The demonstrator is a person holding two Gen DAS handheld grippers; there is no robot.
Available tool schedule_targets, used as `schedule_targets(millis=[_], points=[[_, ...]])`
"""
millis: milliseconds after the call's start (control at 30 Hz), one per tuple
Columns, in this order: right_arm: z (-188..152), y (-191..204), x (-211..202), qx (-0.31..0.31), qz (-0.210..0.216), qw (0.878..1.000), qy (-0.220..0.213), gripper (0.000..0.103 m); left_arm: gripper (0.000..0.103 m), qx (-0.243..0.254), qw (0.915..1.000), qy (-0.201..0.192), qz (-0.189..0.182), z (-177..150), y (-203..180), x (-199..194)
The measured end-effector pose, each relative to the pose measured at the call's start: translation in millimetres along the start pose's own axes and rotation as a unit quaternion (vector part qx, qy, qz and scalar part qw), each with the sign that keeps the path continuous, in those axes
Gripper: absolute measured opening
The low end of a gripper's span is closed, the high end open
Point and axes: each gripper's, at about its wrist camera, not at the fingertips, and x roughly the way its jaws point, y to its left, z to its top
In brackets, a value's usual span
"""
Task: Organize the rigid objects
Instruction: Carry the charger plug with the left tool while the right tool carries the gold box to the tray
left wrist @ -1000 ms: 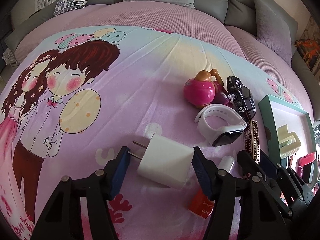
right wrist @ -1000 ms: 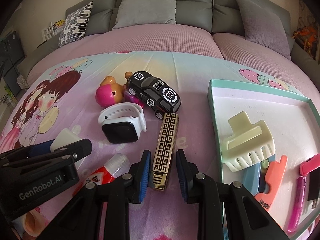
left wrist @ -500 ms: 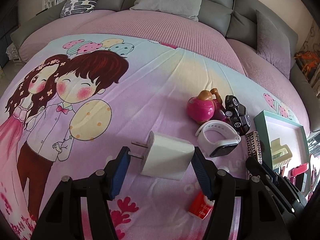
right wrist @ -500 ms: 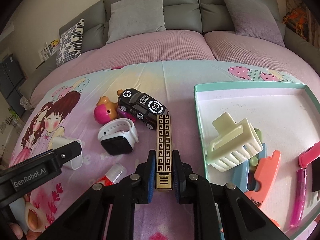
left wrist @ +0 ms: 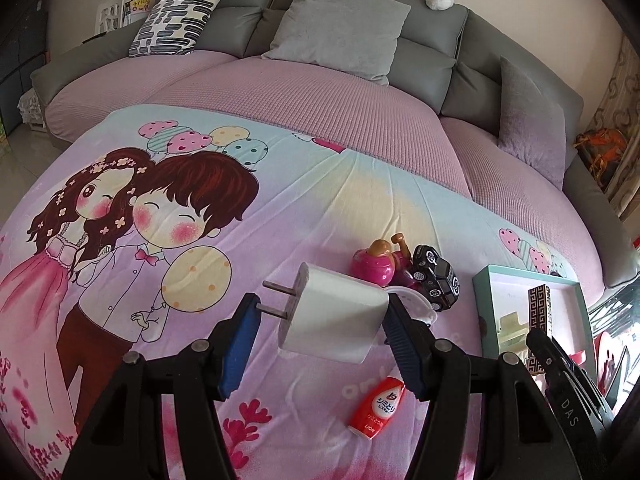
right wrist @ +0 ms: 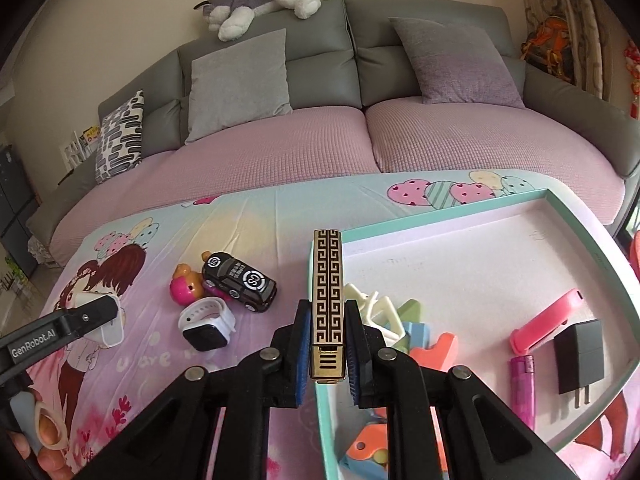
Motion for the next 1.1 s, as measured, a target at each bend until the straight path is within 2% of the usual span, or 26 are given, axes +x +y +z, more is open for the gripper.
schedule_targets(millis=[67, 267, 500, 700, 1100], points=[[1, -12, -1, 0.0, -0.024, 1.0, -0.003, 0.017, 0.064, 0.002, 1.0, -0.002, -0.004, 1, -5, -1], [3, -54, -7, 0.042, -0.048, 0.998, -0.001, 0.017, 0.064, 0.021, 0.9994, -0.011, -0.023, 0, -30, -6], [6, -91, -25, 0.074, -0.071, 0.995, -0.011, 0.017, 0.064, 0.075, 0.9954, -0.013, -0.059, -6, -78, -7], [6, -114, -36, 0.095, -0.081, 0.992, -0.015, 0.017, 0.064, 0.135, 0.9866, -0.006, -0.092, -21, -128, -4], [3, -142, -52, 0.11, -0.102, 0.989, -0.018, 0.017, 0.064, 0.222, 0.9675, 0.015, -0.12, -56, -195, 12]])
